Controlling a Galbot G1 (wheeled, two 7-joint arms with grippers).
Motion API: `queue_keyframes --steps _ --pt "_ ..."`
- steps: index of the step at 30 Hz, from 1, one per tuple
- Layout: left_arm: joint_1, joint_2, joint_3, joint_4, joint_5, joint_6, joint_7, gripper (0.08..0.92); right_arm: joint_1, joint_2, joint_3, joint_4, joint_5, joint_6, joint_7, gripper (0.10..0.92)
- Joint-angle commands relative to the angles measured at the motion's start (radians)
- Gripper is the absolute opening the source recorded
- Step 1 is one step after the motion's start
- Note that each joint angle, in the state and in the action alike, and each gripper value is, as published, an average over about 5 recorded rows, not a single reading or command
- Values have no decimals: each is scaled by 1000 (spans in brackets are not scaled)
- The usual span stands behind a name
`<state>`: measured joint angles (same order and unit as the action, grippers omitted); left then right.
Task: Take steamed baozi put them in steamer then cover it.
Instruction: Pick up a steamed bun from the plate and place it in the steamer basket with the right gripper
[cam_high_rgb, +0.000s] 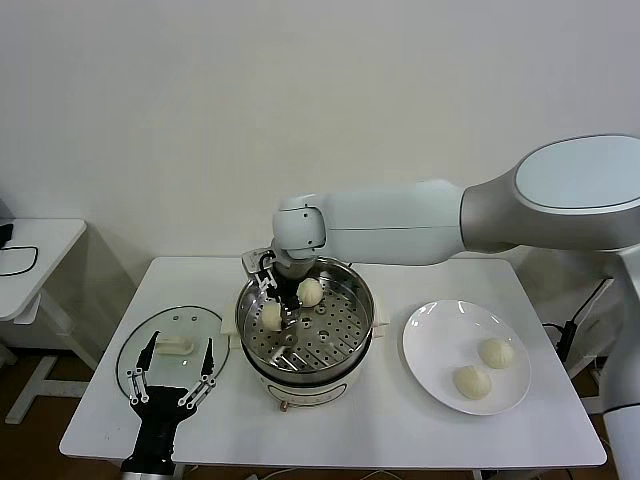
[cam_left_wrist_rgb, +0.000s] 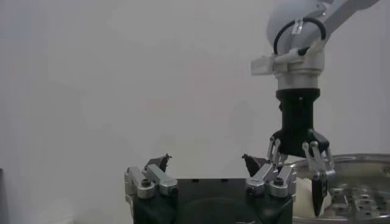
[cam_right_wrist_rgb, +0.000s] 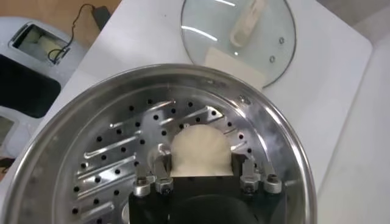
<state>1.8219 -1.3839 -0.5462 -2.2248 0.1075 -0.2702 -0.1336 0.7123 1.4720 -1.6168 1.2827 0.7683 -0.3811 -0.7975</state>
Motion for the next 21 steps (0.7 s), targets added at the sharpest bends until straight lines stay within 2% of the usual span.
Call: queue_keyframes --steps 1,9,17,21 --pt "-1 0 -1 2 -2 -1 -1 823 -29 33 -4 -28 -7 -9 16 664" --pt "-2 -1 -4 3 -3 0 -2 823 -47 25 5 -26 -14 -3 5 697" --pt "0 -2 -4 1 -2 3 -1 823 -34 -9 21 5 -20 3 -18 804" --pt "1 -1 -6 -2 -2 4 -2 823 -13 -62 36 36 -30 10 -33 821"
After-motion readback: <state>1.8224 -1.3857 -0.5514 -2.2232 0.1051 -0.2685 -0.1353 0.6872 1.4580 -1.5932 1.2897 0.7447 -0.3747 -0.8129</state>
